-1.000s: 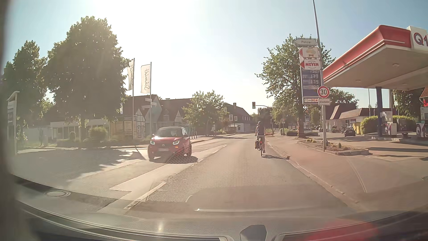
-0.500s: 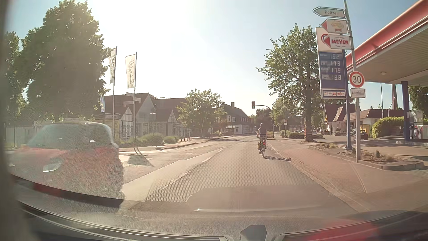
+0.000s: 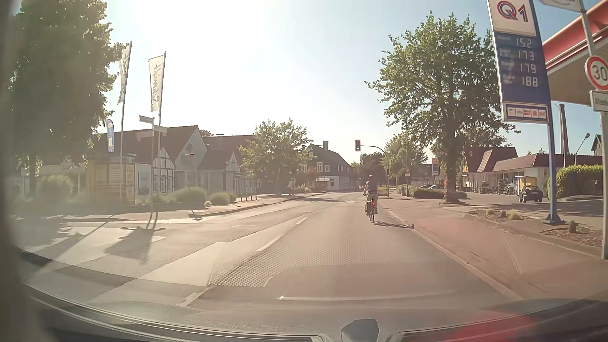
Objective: Follow the waypoints while adhering to traffic rules and regulations
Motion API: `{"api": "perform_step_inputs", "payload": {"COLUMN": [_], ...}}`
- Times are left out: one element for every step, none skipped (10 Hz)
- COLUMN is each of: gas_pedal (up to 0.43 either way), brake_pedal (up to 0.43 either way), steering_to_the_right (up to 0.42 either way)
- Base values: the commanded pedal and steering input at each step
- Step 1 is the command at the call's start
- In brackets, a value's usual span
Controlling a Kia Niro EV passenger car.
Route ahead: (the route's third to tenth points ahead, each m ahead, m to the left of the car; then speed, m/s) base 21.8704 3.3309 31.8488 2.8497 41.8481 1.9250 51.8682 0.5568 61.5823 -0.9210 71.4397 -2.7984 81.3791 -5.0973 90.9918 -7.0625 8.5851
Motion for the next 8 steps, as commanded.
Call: {"api": "perform_step_inputs", "payload": {"gas_pedal": [0.138,0.130,0.130,0.130,0.118,0.087,0.087,0.087], "brake_pedal": [0.006,0.006,0.006,0.006,0.006,0.006,0.006,0.006], "steering_to_the_right": [0.021,0.021,0.021,0.021,0.020,0.020,0.020,0.019]}}
